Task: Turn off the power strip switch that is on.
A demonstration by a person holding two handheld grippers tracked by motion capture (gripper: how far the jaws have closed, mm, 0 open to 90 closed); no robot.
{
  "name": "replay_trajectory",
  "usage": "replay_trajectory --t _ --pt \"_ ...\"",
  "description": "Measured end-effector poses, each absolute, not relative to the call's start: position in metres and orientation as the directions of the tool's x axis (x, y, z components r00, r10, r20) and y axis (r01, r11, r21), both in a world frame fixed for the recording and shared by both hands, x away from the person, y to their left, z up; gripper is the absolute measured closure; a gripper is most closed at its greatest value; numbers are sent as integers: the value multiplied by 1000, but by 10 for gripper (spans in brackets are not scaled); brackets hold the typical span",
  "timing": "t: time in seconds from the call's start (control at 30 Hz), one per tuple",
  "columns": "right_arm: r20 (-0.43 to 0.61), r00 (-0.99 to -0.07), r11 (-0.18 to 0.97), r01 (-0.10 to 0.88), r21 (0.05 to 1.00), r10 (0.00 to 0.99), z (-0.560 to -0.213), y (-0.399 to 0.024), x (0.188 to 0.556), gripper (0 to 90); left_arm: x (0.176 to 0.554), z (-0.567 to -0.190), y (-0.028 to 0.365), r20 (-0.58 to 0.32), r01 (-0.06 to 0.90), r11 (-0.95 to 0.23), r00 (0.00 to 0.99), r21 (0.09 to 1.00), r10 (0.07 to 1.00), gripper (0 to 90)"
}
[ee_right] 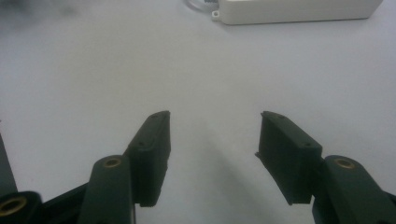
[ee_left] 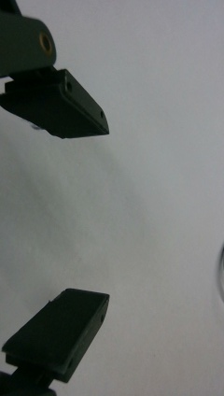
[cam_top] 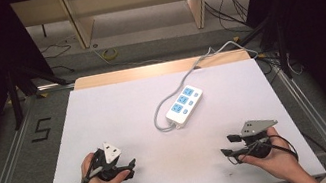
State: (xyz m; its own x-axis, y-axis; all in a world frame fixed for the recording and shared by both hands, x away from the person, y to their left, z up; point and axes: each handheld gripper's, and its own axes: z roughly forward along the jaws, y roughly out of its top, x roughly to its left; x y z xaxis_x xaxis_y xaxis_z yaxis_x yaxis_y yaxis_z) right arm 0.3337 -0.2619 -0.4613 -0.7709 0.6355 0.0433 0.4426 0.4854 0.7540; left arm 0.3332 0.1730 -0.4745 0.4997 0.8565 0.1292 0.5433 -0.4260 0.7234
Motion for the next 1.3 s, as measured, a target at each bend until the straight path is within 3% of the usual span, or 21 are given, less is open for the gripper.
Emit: replay_trajectory --t 0.3,0.77,1.3 --pt "38 -770 501 450 739 636 -459 -261 334 571 332 -475 172 132 545 -426 496 722 858 157" --pt "-18 -778 556 433 710 629 -450 -249 347 892 332 -475 173 136 545 -427 493 722 859 157" --pt "-18 -739 548 481 685 673 -445 -237 364 900 332 -476 172 134 538 -420 490 730 861 157"
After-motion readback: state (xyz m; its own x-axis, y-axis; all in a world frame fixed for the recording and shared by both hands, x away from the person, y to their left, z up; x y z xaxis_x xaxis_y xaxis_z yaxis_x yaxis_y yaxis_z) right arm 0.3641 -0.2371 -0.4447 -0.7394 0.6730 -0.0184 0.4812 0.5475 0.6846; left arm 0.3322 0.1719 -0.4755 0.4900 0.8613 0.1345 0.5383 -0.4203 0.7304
